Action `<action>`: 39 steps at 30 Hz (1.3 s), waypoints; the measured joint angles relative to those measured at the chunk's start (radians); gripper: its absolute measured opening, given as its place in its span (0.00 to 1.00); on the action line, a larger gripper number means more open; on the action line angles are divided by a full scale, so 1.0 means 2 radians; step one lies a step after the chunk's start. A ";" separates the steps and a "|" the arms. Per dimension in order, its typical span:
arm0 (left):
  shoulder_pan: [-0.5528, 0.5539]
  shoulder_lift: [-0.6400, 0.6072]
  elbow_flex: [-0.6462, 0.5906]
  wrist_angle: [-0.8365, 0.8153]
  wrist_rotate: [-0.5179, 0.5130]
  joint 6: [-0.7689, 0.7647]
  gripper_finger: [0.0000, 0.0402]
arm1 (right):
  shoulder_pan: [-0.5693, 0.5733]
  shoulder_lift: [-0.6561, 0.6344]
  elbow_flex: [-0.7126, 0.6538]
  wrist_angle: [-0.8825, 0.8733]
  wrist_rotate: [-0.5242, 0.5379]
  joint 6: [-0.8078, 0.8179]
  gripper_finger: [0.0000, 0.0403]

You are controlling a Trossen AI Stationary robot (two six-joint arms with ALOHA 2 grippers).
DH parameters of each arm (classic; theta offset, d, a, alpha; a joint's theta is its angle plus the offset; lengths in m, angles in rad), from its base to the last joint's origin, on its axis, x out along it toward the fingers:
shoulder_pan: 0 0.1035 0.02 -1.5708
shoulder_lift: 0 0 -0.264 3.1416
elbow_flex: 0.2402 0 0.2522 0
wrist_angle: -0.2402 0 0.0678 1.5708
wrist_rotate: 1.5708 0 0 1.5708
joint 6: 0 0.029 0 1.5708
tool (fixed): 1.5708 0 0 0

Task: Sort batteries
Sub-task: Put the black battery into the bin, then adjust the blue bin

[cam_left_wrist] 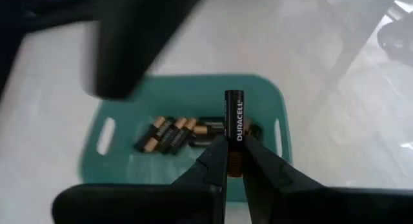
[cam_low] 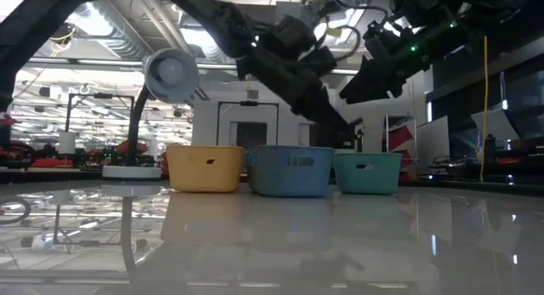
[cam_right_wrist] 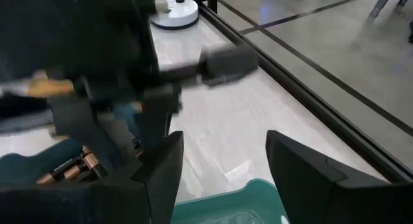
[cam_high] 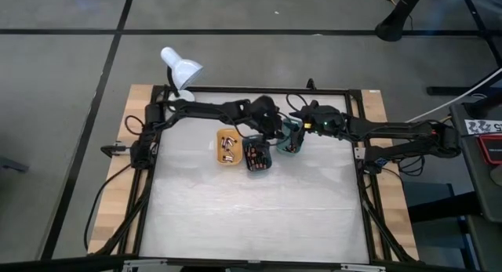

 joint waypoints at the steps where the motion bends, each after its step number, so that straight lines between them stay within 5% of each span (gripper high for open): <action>1: -0.001 0.004 0.000 0.000 -0.002 -0.001 0.05 | 0.000 0.000 0.000 0.000 0.000 -0.001 0.55; 20: -0.002 -0.004 0.000 -0.029 -0.023 0.011 0.32 | 0.000 -0.006 0.000 -0.037 -0.004 -0.008 0.55; 30: -0.033 -0.050 -0.007 -0.219 -0.030 0.006 0.29 | 0.000 -0.006 0.000 -0.046 -0.004 -0.013 0.55; 39: -0.084 -0.104 -0.100 -0.199 -0.160 -0.016 0.23 | 0.000 -0.006 0.000 -0.059 -0.004 -0.024 0.55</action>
